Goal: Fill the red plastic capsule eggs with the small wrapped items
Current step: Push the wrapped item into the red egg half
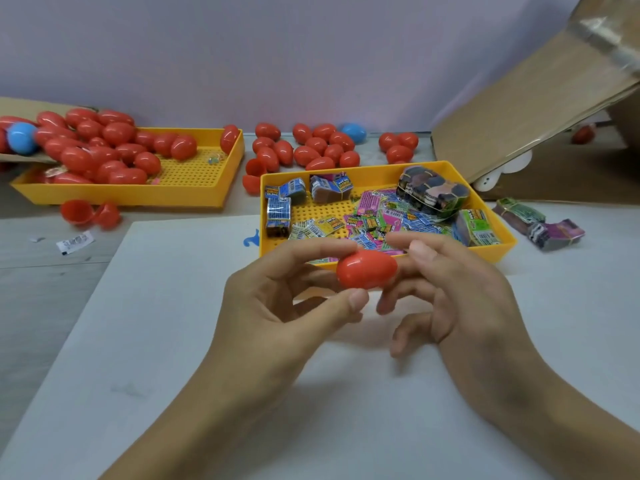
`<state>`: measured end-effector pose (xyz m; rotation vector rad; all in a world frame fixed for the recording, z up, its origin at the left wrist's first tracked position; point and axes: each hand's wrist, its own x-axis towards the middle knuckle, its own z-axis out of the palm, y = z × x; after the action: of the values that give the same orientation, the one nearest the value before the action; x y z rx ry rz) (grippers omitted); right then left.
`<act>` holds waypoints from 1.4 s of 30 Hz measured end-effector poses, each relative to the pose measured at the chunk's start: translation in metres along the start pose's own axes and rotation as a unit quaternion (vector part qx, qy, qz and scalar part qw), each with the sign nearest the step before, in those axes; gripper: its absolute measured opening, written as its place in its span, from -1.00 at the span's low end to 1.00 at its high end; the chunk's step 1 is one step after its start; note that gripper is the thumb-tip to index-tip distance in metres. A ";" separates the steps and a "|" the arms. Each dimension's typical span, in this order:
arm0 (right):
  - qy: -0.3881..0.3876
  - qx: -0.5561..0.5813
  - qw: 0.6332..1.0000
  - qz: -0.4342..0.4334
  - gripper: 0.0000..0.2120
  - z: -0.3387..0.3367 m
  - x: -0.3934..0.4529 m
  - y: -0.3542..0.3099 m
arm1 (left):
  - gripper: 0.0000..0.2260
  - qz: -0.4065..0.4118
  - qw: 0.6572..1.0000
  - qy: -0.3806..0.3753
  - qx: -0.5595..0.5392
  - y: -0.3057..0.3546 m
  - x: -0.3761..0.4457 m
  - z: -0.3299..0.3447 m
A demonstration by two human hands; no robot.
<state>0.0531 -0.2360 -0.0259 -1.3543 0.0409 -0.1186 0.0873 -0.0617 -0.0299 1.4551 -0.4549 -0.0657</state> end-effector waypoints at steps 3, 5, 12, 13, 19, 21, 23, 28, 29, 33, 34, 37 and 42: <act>0.004 -0.045 0.999 -0.008 -0.64 0.003 -0.001 0.000 | -0.70 0.044 0.998 -0.030 0.026 0.000 0.000 0.000; 0.010 -0.052 0.998 -0.028 -0.77 0.004 -0.003 0.000 | -0.71 0.045 0.998 -0.030 0.022 -0.001 -0.001 0.002; -0.013 -0.082 0.992 -0.093 -0.79 0.004 -0.005 0.003 | -0.67 -0.106 0.992 0.025 -0.070 0.003 -0.003 0.007; -0.019 -0.089 0.991 -0.101 -0.77 0.005 -0.006 0.004 | -0.63 -0.125 0.990 0.022 -0.066 0.003 -0.002 0.008; -0.040 -0.093 0.988 -0.115 -0.75 0.006 -0.008 0.006 | -0.72 -0.108 0.992 0.042 -0.045 0.003 -0.001 0.008; -0.028 -0.070 0.993 -0.092 -0.81 0.003 -0.007 0.004 | -0.77 -0.078 0.995 0.037 -0.052 0.004 -0.001 0.006; -0.014 -0.050 0.998 -0.045 -0.88 0.001 -0.005 0.001 | -0.71 -0.050 0.998 0.032 -0.031 0.002 -0.002 0.005; -0.015 -0.060 0.998 0.017 -0.59 0.005 -0.002 -0.002 | -0.59 0.023 1.000 -0.010 -0.010 0.000 -0.003 0.007; -0.012 -0.062 0.998 0.009 -0.65 0.005 -0.002 -0.002 | -0.57 0.033 0.999 -0.021 -0.005 -0.001 -0.003 0.007; -0.009 -0.056 0.998 -0.022 -0.81 0.005 -0.004 -0.001 | -0.57 0.026 0.999 -0.025 -0.011 -0.005 -0.003 0.005; -0.011 -0.054 0.998 -0.027 -0.83 0.005 -0.005 -0.001 | -0.61 0.008 1.000 -0.019 -0.021 -0.005 -0.003 0.004; -0.016 -0.063 0.997 -0.045 -0.85 0.004 -0.006 -0.001 | -0.72 -0.076 0.994 -0.004 -0.077 -0.005 -0.002 0.002; -0.038 -0.090 0.992 -0.073 -0.77 0.006 -0.007 0.002 | -0.59 -0.120 0.990 0.016 -0.067 0.001 0.002 0.004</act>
<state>0.0466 -0.2291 -0.0267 -1.5417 -0.1155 -0.1902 0.0872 -0.0664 -0.0285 1.3704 -0.2425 -0.2594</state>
